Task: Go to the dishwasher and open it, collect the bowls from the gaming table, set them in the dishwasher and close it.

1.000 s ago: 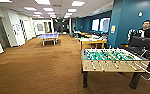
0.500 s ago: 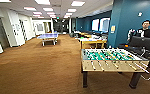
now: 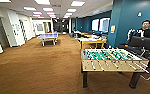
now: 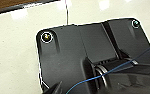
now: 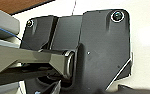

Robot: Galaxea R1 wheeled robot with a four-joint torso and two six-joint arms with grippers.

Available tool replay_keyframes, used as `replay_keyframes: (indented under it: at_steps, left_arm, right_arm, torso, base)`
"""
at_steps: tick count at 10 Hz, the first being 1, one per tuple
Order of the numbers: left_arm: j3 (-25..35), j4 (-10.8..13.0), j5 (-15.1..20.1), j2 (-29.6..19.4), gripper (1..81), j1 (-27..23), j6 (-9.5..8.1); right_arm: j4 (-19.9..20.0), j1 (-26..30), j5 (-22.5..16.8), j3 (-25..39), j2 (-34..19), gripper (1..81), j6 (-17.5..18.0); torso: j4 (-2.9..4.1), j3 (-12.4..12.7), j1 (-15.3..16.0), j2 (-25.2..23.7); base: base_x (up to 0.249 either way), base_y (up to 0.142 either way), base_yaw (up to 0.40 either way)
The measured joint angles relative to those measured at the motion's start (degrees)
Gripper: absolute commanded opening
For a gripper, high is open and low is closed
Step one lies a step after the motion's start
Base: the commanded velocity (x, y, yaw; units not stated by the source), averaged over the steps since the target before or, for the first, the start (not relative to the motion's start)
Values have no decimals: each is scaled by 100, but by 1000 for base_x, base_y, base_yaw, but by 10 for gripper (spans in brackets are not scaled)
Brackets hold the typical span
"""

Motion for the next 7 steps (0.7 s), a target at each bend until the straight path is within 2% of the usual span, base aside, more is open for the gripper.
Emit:
replay_keyframes:
  at_steps: [5, 7]
  left_arm:
    - [0, 0, 0, 7, 811, 0, 0]
    - [0, 0, 5, 7, 811, 11, 0]
  right_arm:
    - [-7, 0, 0, -2, 6, 811, 0]
    - [-10, -13, 0, -35, 59, 811, -5]
  torso:
    - [0, 0, 0, 0]
    - [0, 0, -2, 0]
  base:
    - [0, 0, 0]
    - [74, 0, 0]
